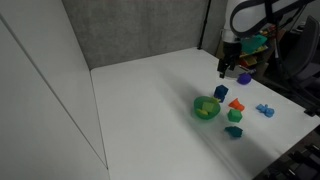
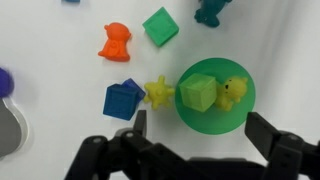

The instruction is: Move the green bowl forwards then remove the blue block from the bowl and place it on top of the blue block on the table.

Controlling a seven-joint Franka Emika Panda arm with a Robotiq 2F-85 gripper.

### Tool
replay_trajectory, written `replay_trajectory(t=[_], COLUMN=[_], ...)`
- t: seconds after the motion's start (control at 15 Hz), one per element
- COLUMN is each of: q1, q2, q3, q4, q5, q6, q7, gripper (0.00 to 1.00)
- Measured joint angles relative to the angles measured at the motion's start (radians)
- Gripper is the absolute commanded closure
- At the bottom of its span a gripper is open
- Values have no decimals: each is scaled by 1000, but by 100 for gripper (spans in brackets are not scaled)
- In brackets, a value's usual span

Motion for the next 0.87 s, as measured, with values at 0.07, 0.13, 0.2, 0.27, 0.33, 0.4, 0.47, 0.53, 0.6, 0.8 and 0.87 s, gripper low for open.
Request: replay_trajectory(t=[0.07, 0.13, 0.2, 0.27, 0.33, 0.4, 0.47, 0.53, 0.6, 0.8, 0.87], q1=[-5, -8, -9, -10, -10, -9, -9, -9, -9, -9, -9], q2=[-37, -76, -117, -157, -198, -237, -277, -315, -352, -432, -441], q3=[3, 5, 5, 5, 5, 6, 6, 6, 6, 6, 6], q4=[-33, -68, -106, -145, -185, -222, -259, -292, -324, -395, -405], q5=[23, 42, 59, 73, 79, 82, 82, 82, 82, 82, 82], q6=[-12, -19, -20, -20, -17, -14, -9, -4, 3, 25, 25], q7=[-5, -5, -5, -4, 0, 5, 13, 20, 29, 44, 44], gripper=[0, 0, 0, 0, 0, 0, 0, 0, 0, 0, 0])
